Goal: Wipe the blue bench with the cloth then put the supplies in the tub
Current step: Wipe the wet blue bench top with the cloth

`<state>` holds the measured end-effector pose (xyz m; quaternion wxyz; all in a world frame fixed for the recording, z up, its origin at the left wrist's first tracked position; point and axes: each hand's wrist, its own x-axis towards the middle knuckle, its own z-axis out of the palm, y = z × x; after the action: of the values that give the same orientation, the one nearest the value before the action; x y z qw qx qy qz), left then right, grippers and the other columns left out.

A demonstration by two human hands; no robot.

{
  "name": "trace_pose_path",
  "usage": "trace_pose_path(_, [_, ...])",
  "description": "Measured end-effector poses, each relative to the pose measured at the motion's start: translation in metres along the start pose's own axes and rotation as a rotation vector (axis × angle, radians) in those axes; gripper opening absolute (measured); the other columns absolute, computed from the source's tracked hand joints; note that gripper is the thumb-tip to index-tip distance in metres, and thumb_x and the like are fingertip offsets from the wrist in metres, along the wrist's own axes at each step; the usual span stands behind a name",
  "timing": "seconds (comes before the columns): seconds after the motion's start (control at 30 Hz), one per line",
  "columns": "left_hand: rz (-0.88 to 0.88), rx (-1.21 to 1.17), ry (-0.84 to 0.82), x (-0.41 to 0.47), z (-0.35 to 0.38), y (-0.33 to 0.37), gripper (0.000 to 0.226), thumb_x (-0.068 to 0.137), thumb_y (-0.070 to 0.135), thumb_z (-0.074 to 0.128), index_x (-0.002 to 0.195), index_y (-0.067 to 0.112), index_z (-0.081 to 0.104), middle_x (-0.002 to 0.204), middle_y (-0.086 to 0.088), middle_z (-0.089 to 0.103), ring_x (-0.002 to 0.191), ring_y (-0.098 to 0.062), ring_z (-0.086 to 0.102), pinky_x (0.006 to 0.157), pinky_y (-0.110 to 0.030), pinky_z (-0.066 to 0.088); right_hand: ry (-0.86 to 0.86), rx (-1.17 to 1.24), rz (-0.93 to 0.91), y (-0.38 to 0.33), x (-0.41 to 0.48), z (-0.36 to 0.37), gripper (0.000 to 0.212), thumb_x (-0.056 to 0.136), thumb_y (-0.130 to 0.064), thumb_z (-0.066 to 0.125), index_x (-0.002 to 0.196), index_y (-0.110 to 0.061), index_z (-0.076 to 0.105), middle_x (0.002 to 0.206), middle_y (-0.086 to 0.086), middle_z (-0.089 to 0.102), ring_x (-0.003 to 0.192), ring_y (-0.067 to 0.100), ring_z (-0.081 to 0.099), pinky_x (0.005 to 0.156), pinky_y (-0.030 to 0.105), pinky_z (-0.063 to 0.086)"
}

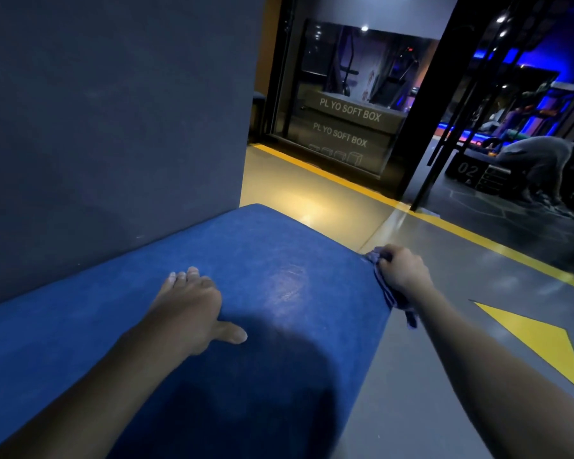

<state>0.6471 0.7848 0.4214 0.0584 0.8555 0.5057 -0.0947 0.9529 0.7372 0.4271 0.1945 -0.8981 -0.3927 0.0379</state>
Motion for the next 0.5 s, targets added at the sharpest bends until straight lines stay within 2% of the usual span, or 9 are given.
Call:
trace_pose_path(0.07, [-0.003,0.002,0.0,0.001,0.001,0.0,0.093,0.076,0.07,0.049,0.134,-0.002,0.036,0.15,-0.022,0.024,0.141,-0.03,0.023,0.118,-0.035,0.009,0.002,0.059,0.002,0.005,0.002,0.0,0.027,0.092,-0.015,0.042,0.11,-0.015,0.061,0.116,0.014,0.063,0.09,0.03,0.051,0.074,0.03,0.036])
trace_pose_path(0.17, [-0.001,0.008,0.002,0.003,0.002,0.002,0.097,0.077,0.069,0.049,0.14,-0.001,0.03,0.155,-0.024,0.015,0.145,-0.03,0.016,0.119,-0.035,0.006,0.09,0.2,0.146,0.009,-0.007,0.008,0.02,0.091,-0.018,0.039,0.101,-0.02,0.057,0.115,0.017,0.059,0.085,0.029,0.046,0.073,0.032,0.037])
trace_pose_path(0.27, [-0.007,0.008,-0.012,0.003,0.001,0.003,0.1,0.078,0.068,0.05,0.144,-0.001,0.023,0.157,-0.025,0.004,0.147,-0.031,0.008,0.119,-0.035,0.003,0.144,0.318,0.252,0.005,-0.035,0.014,0.026,0.093,-0.02,0.036,0.111,-0.018,0.055,0.12,0.021,0.052,0.086,0.029,0.042,0.075,0.035,0.038])
trace_pose_path(0.4, [-0.009,0.0,-0.013,0.002,0.0,0.002,0.097,0.078,0.068,0.05,0.142,-0.002,0.027,0.156,-0.023,0.01,0.146,-0.03,0.012,0.119,-0.035,0.004,0.202,0.246,0.161,-0.021,-0.096,0.019,0.023,0.093,-0.018,0.038,0.11,-0.015,0.054,0.122,0.019,0.043,0.106,0.038,0.044,0.082,0.041,0.039])
trace_pose_path(0.5, [-0.012,-0.008,0.002,-0.003,-0.004,0.002,0.096,0.078,0.067,0.05,0.142,-0.001,0.027,0.157,-0.021,0.009,0.146,-0.029,0.01,0.119,-0.037,0.001,0.16,0.034,0.047,-0.044,-0.135,0.023,0.024,0.094,-0.026,0.042,0.115,-0.023,0.053,0.126,0.009,0.043,0.117,0.033,0.038,0.09,0.043,0.038])
